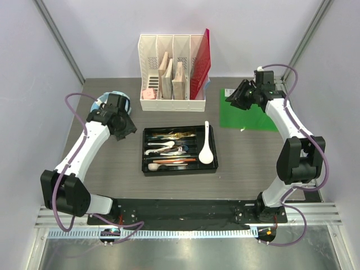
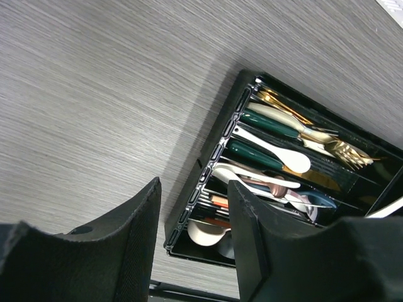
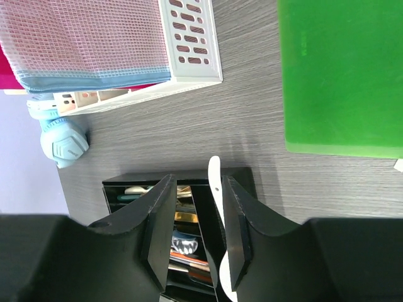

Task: Sort the eating utensils into containers
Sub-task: Reset both arms

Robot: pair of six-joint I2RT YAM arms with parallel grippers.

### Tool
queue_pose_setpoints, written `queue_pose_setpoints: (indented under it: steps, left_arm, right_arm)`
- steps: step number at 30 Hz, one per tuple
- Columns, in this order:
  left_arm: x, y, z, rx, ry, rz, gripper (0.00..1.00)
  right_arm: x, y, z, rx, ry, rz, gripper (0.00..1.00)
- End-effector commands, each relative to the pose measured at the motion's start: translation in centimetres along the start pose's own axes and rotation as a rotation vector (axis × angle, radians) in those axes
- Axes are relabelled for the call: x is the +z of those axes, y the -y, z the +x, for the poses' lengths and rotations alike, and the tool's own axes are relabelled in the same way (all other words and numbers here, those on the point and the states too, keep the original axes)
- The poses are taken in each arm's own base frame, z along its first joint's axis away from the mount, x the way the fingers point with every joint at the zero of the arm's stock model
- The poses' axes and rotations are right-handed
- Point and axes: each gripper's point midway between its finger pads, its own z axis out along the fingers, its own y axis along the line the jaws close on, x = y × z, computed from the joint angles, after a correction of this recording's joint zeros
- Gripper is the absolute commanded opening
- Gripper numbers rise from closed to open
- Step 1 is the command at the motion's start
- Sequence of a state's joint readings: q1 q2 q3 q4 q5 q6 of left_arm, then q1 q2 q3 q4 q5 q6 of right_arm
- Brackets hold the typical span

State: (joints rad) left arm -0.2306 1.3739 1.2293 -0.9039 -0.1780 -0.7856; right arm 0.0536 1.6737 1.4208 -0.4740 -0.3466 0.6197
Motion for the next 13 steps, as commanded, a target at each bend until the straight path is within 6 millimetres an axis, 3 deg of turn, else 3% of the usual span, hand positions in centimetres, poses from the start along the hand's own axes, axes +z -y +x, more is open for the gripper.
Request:
queue_pose_setpoints:
  steps: [1,5,10,13]
  left_arm:
    - [-0.9,0.7,-0.7,-0.003,0.043,0.071,0.48]
    - [-0.6,0.8,-0.6,-0.004,0.035,0.073,0.48]
    - [-0.3,2.4,-0.2,0.017,0.003,0.151,0.42]
    - [-0.7,3.1,-1.0,-0.005,0.04,0.181,0.47]
  right_arm:
    - [-0.4,-0.8,-0.7,-0.033,0.023,-0.037,0.41]
    - [-0.3,0.8,1.6,0.013,-0.005,-0.017,0.41]
    - [-0.5,1.5,2.5,0.031,0.0,-0.01,0.41]
    - [-0.5,1.5,2.7,0.046,-0.003,-0.014,0.41]
